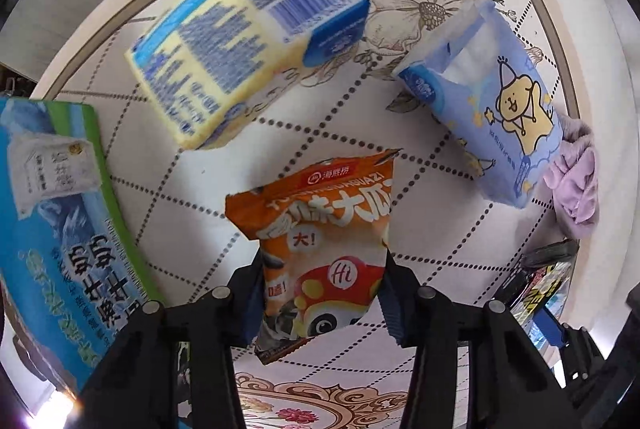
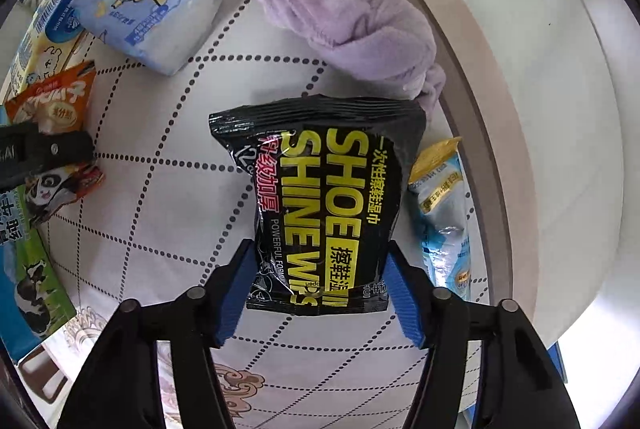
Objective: Organize soft objects
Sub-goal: 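Grasp the orange panda snack bag with the left tool while the right tool grasps the black shoe-wipe pack, then carry both packs into the box beside the others and open both tools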
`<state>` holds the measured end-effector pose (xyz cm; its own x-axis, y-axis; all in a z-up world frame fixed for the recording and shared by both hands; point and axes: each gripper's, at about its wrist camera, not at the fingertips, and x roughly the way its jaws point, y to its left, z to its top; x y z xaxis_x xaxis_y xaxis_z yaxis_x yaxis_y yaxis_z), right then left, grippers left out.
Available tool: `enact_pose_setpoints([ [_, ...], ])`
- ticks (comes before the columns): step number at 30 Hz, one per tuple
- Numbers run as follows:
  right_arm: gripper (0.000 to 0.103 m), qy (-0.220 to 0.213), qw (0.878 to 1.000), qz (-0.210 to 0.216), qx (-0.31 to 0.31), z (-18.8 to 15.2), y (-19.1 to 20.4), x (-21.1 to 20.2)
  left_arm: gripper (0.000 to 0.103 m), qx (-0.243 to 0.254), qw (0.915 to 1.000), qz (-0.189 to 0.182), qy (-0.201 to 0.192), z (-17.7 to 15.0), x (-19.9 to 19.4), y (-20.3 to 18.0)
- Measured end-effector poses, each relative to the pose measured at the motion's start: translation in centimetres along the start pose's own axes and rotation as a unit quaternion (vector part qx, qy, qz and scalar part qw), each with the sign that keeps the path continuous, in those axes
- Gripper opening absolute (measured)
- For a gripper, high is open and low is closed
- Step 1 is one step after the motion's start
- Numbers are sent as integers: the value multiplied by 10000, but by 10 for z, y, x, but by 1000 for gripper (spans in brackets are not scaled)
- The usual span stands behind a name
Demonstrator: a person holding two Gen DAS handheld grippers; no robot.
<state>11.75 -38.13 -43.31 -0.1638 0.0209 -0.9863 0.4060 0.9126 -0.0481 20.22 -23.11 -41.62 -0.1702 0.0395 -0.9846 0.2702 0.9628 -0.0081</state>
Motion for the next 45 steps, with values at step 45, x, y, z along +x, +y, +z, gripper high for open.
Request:
enact_pose_setpoints([
  [45, 52, -990, 9405, 538, -3206, -60, 369, -148, 45, -1899, 9766, -214, -991, -128, -105, 373],
])
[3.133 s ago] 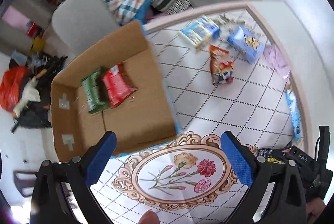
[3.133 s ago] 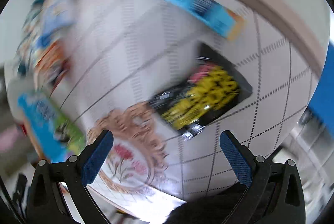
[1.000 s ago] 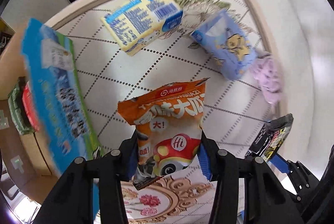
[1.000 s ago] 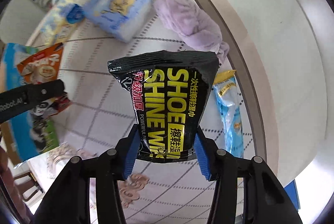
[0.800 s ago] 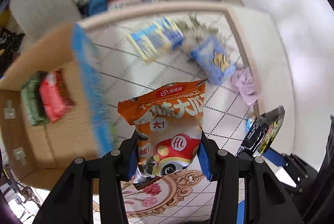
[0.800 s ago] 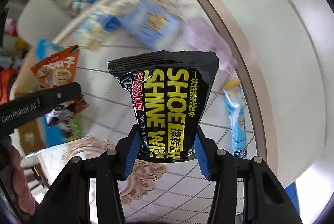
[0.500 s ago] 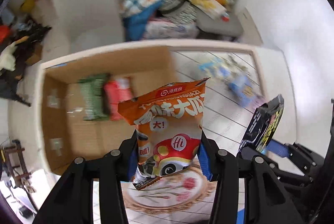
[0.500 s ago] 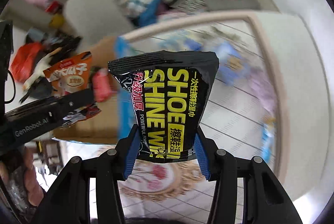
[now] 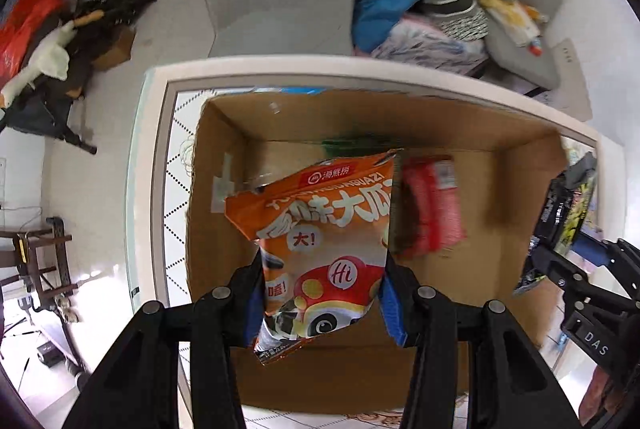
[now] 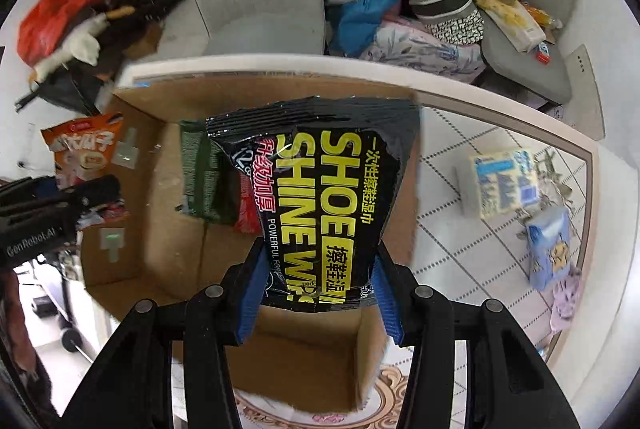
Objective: Organize soft objects
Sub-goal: 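Carry both packs into the box beside the others and open both tools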
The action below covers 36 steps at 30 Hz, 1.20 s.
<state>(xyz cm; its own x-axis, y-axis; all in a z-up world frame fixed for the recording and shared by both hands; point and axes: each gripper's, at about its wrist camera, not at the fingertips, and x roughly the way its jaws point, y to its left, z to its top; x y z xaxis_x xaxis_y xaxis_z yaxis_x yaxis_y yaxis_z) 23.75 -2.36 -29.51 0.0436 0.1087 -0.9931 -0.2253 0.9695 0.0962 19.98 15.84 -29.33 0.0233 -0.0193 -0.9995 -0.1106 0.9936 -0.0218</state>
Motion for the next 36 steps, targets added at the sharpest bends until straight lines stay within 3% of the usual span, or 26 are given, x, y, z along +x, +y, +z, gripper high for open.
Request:
enact_pose_setpoints([
  [8, 52, 358, 9987, -344, -77, 20, 12, 58, 45, 28, 9990, 19, 446, 22, 51, 13],
  [13, 54, 535, 9974, -470, -115, 26, 15, 78, 46, 74, 9976, 137, 681, 28, 64, 9],
  [16, 58, 601, 9969, -503, 24, 29, 12, 85, 47, -86, 9977, 0, 669, 29, 65, 10],
  [17, 60, 583, 9970, -514, 47, 29, 12, 85, 52, -110, 9977, -29, 662, 30, 63, 10],
  [21, 67, 462, 9972, -567, 137, 27, 12, 76, 84, 57, 9991, 110, 399, 29, 49, 8],
  [24, 71, 403, 9977, -494, 218, 23, 13, 65, 95, 65, 9995, 35, 294, 23, 36, 10],
  [26, 84, 374, 9978, -462, 277, 20, 14, 59, 99, -12, 9998, -38, 197, 17, 26, 13],
  [31, 103, 193, 9984, -346, 403, 5, 19, 37, 102, -118, 9998, -89, -148, -1, 2, 15],
  [36, 103, -46, 9984, -346, 446, -24, 29, 11, 102, -182, 9982, -189, -539, -32, -27, 16],
])
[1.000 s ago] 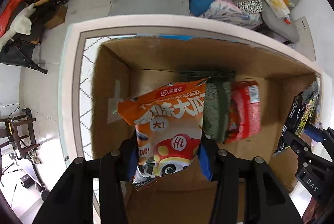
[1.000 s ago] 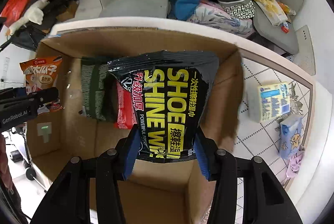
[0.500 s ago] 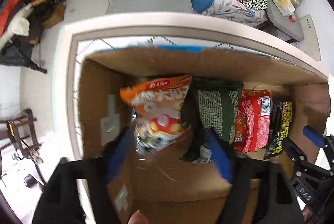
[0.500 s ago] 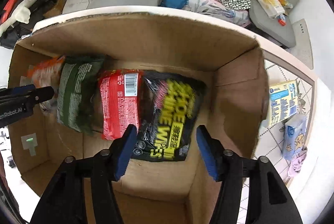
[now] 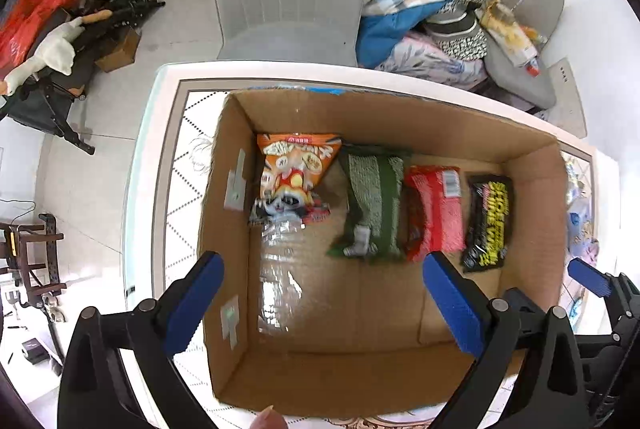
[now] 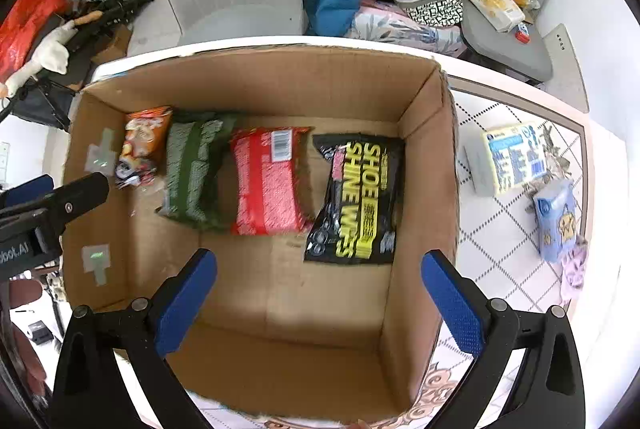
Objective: Organize soft objects
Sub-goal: 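Carry both packs into the box beside the others and open both tools, then grasp the blue tissue pack with the left tool while the right tool grasps the lilac cloth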
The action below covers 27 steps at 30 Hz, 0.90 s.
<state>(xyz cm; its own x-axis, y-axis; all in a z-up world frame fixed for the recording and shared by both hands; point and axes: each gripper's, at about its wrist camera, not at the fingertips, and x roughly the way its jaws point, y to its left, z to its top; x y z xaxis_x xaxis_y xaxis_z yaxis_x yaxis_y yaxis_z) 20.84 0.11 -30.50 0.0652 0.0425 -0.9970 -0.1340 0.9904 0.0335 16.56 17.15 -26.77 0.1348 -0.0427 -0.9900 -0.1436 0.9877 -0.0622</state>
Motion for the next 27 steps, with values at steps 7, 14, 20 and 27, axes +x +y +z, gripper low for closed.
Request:
enact_pose_setpoints([
  [7, 103, -339, 9994, 91, 2, -42, 9, -40, 102, 93, 9991, 115, -410, -42, -38, -7],
  [14, 103, -741, 9972, 128, 36, -81, 6, -87, 102, 103, 9965, 119, -821, -81, -85, -2],
  [20, 103, -1020, 9947, 157, 31, -110, 3, -124, 102, 119, 9941, 39, -1078, -109, -118, -2],
  [27, 103, -1267, 9916, 253, 38, -138, 3, -159, 102, 163, 9915, 28, -1293, -131, -145, -5],
])
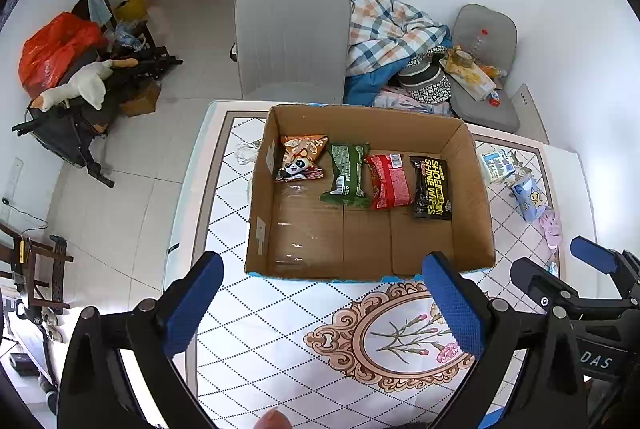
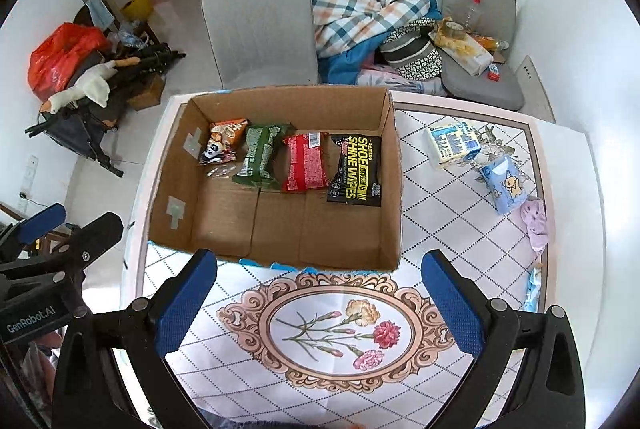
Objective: Organize soft objects
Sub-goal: 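Grasp the blue tissue pack with the left tool while the right tool grasps the lilac cloth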
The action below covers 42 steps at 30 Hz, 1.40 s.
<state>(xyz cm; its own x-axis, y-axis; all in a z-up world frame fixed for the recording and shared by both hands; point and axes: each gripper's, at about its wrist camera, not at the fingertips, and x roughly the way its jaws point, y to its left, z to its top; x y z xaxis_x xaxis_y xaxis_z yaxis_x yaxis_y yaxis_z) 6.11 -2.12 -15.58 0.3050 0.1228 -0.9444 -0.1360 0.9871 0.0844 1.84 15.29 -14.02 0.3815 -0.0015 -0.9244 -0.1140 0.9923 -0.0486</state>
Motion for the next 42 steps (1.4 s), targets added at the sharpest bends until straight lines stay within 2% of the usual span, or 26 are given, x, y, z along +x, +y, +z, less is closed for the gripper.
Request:
enact_pose_setpoints([
  [7, 103, -8, 9995, 299, 117, -14, -9, -12, 102, -75, 10000, -12, -50, -3, -11, -8],
  [12, 103, 28, 9977, 457, 495, -17, -43, -6, 102, 156, 9998, 15, 84, 0, -3, -46],
  [16, 103, 149, 9939, 345, 1035, -23, -103, 2, 102, 453, 9985, -131, 285, 5, 16, -97],
  [18, 103, 218, 9898, 170, 1397, -30, -148, 8, 102, 677, 9965, -265, 412, 11, 32, -140],
  [21, 103, 387, 9828, -189, 1795, -39, -217, 20, 102, 797, 9921, -555, 788, 22, 61, -192],
  [23, 103, 562, 9767, -434, 2024, -41, -269, 34, 102, 819, 9866, -779, 1176, 32, 93, -237],
  [27, 103, 928, 9687, -551, 2237, -33, -358, 70, 102, 854, 9735, -956, 1892, 50, 157, -307],
  [30, 103, 1153, 9678, -645, 2142, -23, -397, 98, 102, 828, 9679, -877, 2205, 61, 197, -341],
  [32, 103, 1219, 9681, -638, 2095, -17, -410, 111, 102, 1042, 9677, -625, 2209, 71, 221, -360],
  [33, 103, 1235, 9712, -470, 1985, -10, -414, 121, 102, 1198, 9667, -514, 2200, 75, 229, -367],
  [34, 103, 1272, 9742, -313, 1839, -2, -413, 131, 102, 1402, 9656, -367, 2159, 81, 237, -371],
  [37, 103, 1497, 9798, -228, 1308, 21, -406, 166, 102, 2040, 9587, 123, 1980, 98, 262, -380],
  [40, 103, 1681, 9813, -139, 931, 40, -388, 200, 102, 2441, 9489, 532, 1928, 111, 283, -378],
  [42, 103, 1885, 9794, -63, 727, 51, -379, 226, 102, 2584, 9442, 653, 1935, 118, 292, -374],
])
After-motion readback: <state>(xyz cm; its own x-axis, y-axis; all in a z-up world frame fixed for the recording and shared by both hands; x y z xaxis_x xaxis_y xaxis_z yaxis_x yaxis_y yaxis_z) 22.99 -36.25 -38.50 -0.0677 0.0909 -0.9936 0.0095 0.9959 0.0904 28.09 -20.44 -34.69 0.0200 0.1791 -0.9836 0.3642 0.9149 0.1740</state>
